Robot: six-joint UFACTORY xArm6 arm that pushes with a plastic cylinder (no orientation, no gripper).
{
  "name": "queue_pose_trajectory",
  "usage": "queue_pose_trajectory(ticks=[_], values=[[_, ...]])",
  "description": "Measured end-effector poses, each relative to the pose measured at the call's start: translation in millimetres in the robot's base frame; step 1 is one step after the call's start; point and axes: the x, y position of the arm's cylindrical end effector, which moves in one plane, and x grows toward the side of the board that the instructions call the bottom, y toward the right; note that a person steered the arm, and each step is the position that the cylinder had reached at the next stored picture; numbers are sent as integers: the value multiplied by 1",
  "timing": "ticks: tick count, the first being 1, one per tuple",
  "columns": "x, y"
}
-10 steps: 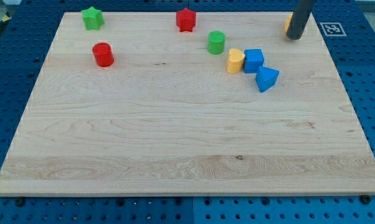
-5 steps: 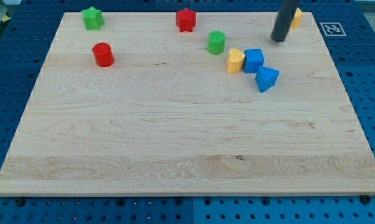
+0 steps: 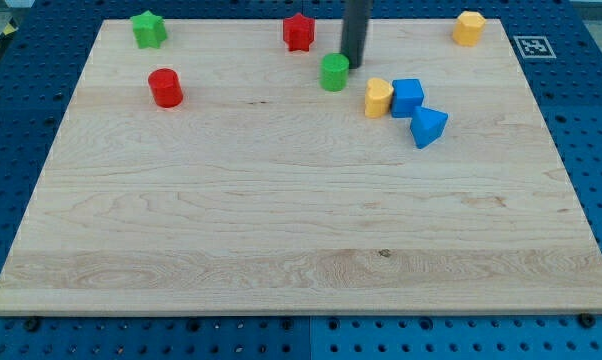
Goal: Move the red circle to the bottom of the blue triangle
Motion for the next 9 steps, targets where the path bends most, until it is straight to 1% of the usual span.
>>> queue_pose_trajectory(ticks=[1,3,4,6,7,8,9], values=[[10,-35],[56,-99],[64,-113],[63,-114],[54,-114],[46,-128],[33,-166]])
